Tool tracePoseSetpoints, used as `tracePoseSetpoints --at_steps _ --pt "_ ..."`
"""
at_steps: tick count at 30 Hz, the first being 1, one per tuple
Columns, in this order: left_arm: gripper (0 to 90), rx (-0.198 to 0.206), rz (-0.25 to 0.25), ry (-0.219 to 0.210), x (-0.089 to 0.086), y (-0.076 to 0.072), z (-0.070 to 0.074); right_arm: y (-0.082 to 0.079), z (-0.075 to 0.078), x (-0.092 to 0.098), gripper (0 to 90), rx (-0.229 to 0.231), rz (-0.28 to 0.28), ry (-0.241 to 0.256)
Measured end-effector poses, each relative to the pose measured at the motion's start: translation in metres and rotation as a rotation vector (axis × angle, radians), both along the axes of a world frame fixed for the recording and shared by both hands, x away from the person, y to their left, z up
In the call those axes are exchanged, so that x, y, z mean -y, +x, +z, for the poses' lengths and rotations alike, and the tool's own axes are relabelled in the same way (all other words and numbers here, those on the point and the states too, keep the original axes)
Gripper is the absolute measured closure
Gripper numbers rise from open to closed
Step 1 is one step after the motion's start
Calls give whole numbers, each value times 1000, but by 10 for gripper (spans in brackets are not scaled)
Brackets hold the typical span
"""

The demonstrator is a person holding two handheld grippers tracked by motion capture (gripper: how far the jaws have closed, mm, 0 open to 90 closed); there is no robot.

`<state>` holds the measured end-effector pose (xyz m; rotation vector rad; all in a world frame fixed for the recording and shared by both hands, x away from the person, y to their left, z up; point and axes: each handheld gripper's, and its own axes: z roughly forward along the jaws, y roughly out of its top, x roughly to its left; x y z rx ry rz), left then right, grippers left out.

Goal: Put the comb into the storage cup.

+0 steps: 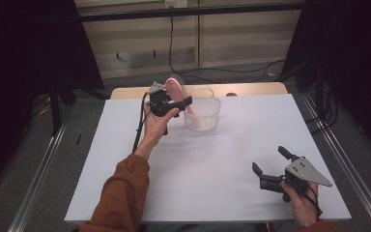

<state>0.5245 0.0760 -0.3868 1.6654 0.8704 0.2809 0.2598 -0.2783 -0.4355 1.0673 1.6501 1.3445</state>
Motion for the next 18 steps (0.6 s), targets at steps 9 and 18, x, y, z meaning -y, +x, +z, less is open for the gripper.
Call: tracePoseSetpoints --at_steps 9,18 --pt "177 36 -30 75 -2 -4 3 0 0 0 0 -1 -1 1" --pt "130 31 -18 116 -10 -4 0 0 0 0 0 -2 -1 -2"
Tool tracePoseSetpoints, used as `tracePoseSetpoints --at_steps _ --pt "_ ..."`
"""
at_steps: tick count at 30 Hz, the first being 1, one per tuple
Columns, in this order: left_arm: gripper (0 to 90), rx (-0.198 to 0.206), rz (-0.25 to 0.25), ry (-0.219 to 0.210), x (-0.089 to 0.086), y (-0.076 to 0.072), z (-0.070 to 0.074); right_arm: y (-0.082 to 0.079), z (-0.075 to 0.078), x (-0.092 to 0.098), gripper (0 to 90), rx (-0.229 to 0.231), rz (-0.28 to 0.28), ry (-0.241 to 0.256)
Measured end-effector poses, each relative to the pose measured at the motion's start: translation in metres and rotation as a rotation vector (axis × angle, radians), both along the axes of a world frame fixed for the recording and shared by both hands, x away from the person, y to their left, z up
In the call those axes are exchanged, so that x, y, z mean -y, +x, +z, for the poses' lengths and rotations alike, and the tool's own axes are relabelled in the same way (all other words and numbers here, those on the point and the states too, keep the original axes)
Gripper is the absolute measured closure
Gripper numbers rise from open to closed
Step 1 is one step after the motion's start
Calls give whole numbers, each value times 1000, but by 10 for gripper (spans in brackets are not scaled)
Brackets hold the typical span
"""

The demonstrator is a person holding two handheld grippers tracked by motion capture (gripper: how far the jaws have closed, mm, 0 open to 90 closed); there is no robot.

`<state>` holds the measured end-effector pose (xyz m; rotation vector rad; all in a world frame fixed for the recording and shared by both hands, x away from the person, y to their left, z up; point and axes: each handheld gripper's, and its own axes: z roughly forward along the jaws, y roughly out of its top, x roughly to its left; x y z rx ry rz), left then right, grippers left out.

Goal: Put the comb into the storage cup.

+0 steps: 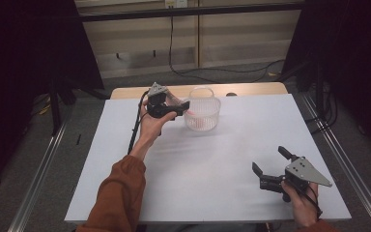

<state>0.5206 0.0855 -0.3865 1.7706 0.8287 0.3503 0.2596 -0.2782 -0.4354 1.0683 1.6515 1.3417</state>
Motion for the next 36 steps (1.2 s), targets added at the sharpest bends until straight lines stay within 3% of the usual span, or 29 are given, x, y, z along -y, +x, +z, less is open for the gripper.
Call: tracePoseSetpoints --at_steps 8,15,26,36 --pt "131 11 7 -5 3 1 -3 0 0 0 0 0 2 2" --pt "118 33 0 16 3 1 -3 0 0 0 0 1 1 3" --pt "21 66 -11 35 1 0 -3 0 0 0 0 2 6 0" --pt "18 97 -11 25 1 -4 3 1 0 0 0 0 6 1"
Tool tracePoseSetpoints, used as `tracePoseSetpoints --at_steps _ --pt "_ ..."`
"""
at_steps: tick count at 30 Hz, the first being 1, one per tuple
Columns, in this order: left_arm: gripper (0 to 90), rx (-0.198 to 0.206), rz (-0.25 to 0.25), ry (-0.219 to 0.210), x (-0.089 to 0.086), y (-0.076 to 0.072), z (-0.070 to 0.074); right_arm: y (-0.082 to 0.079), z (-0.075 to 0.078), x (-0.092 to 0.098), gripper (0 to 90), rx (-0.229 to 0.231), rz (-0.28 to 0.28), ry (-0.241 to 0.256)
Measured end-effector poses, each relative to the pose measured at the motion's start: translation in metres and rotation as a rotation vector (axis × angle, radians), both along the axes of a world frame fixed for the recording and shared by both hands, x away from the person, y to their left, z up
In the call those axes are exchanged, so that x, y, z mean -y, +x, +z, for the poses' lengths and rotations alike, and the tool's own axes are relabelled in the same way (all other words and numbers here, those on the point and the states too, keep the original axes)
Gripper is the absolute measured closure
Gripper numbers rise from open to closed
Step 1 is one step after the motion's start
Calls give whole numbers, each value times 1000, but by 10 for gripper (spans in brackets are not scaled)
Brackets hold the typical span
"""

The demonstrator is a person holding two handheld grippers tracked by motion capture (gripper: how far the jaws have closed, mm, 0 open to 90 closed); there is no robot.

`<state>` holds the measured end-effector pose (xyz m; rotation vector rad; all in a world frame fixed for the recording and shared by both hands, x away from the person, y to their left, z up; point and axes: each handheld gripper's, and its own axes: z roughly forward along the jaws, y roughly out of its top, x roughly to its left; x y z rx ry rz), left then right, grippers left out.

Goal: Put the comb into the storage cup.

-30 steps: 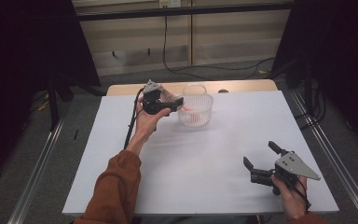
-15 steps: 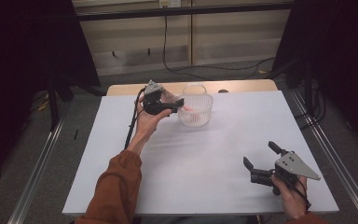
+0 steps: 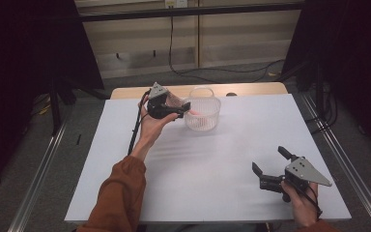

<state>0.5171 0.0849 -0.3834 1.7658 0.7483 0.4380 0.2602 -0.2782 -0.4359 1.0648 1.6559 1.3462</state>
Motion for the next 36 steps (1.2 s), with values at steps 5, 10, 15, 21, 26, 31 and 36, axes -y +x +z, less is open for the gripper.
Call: tracePoseSetpoints --at_steps 5,10,15,21,26,31,36 --pt "18 1 7 -11 -2 -1 3 0 0 0 0 1 -1 1" --pt "18 21 0 -3 -2 -3 5 0 0 0 0 -1 0 -1" --pt "18 29 6 1 -3 -7 8 0 0 0 0 1 -2 2" --pt "18 39 11 -16 -9 -9 8 0 0 0 0 0 -3 -4" --pt "17 52 16 -16 -14 -11 10 0 0 0 0 -1 -4 -2" --pt "16 43 20 -28 -20 -13 11 0 0 0 0 -1 -4 0" --pt "16 61 16 -41 -21 -19 17 0 0 0 0 0 -5 -3"
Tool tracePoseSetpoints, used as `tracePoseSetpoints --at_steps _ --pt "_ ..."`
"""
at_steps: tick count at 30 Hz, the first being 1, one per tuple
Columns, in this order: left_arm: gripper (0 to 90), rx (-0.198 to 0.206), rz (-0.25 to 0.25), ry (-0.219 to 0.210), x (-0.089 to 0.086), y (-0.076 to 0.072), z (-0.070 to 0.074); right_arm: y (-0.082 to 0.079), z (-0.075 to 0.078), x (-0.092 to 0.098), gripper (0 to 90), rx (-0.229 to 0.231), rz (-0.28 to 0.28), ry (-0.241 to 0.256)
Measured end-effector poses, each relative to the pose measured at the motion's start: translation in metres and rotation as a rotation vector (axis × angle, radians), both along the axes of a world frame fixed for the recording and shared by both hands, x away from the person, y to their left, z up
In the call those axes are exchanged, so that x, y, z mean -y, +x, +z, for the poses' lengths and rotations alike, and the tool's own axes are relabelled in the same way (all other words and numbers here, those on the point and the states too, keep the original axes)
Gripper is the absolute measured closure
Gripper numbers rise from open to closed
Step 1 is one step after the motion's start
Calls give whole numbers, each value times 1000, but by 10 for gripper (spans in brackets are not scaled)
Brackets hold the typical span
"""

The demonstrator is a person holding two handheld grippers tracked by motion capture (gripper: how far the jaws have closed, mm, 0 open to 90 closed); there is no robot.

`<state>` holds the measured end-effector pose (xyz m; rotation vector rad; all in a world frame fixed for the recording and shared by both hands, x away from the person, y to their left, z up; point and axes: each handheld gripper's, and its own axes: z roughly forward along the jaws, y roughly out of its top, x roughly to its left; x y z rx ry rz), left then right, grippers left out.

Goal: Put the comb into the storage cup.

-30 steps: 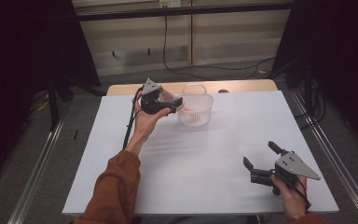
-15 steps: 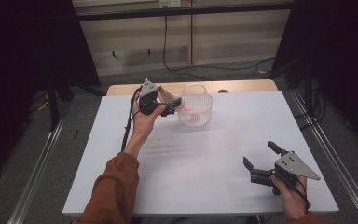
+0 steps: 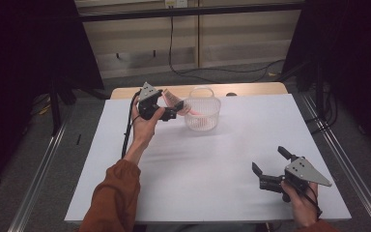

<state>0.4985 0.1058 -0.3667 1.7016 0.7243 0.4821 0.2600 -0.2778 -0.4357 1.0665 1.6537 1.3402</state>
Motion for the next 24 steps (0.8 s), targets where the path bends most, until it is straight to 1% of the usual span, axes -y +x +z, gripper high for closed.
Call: tracePoseSetpoints --at_steps 2,4,5,7,10,11,12,15,17,19,20,22,24 --pt "16 11 3 1 -1 -2 1 -1 0 0 0 1 -3 0" --pt "16 12 1 -5 -2 -4 2 -1 0 0 0 0 -3 1" --pt "16 18 4 -16 -2 -4 1 0 0 0 0 1 -4 2" --pt "17 3 -1 -18 -2 -5 2 0 0 0 0 1 -5 0" --pt "22 12 8 -33 -5 -7 2 -1 1 0 0 4 -3 3" --pt "22 16 13 -30 -5 -8 2 -1 1 0 0 5 -4 3" --pt "22 21 17 -36 -6 -9 2 0 1 0 0 5 -6 4" --pt "22 24 21 -32 -8 -11 1 -1 1 0 0 5 -5 3" --pt "22 20 26 -46 -10 -12 1 -1 1 0 0 6 -5 4" --pt "29 19 27 -45 -12 -13 1 0 0 0 0 5 -7 6" --pt "28 25 29 -42 -12 -14 2 0 0 1 0 4 -7 6" --pt "29 31 24 -49 -14 -16 4 1 0 1 0 2 -11 10" --pt "29 45 32 -48 -15 -18 6 1 0 2 0 1 -14 12"
